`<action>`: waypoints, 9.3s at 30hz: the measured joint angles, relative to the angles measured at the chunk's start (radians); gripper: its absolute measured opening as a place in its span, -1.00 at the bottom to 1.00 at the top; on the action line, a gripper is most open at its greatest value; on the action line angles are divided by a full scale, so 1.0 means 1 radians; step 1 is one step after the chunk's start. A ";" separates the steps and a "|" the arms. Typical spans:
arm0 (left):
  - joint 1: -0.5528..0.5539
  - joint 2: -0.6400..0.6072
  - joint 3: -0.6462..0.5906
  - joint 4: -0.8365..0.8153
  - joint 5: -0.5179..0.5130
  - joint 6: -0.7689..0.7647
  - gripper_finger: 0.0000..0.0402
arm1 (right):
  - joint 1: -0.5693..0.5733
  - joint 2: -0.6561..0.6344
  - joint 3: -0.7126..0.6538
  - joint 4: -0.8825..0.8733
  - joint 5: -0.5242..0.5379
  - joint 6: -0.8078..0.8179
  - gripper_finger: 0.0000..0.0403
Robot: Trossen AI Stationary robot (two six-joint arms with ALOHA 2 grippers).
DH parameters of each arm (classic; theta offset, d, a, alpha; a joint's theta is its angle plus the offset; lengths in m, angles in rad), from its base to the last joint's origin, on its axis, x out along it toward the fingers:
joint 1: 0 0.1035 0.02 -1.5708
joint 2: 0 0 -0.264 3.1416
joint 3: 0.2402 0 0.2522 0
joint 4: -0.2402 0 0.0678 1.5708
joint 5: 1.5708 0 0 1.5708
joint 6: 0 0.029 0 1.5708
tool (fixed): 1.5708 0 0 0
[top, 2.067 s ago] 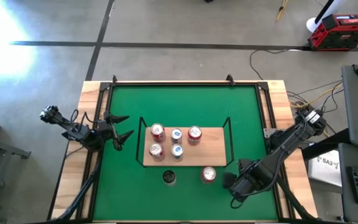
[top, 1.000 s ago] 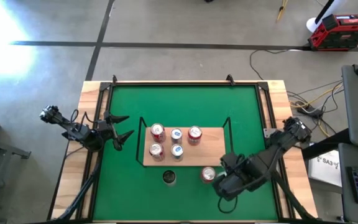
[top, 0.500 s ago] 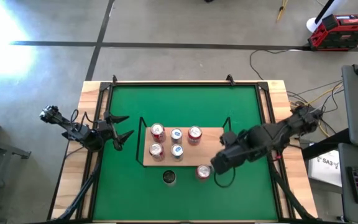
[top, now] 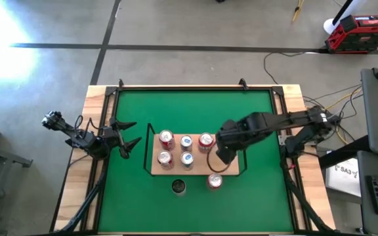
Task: Place canned beverage on shelf
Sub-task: Put the right white soda can on the shelf, then put the orange soda can on the shelf
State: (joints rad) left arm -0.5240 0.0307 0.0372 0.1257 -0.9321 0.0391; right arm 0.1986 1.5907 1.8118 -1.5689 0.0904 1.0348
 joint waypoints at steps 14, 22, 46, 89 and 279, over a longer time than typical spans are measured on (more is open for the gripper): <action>0.000 0.000 0.000 0.000 0.000 0.000 0.69 | -0.132 0.075 -0.037 -0.001 -0.011 -0.240 0.37; 0.000 0.000 0.000 0.000 0.000 0.000 0.69 | -0.170 0.094 -0.037 -0.001 -0.064 -0.277 0.38; 0.000 0.000 0.000 0.000 0.000 0.000 0.69 | -0.265 0.096 -0.090 0.054 -0.162 -0.140 0.37; 0.000 0.000 0.000 0.000 0.000 0.000 0.69 | -0.269 0.093 -0.132 0.104 -0.193 0.064 0.36; 0.000 0.001 0.000 0.000 0.000 0.000 0.69 | 0.045 0.354 0.097 0.235 0.059 0.656 0.61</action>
State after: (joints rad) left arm -0.5237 0.0315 0.0372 0.1257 -0.9321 0.0392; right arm 0.2431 1.9446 1.9083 -1.3340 0.1498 1.6910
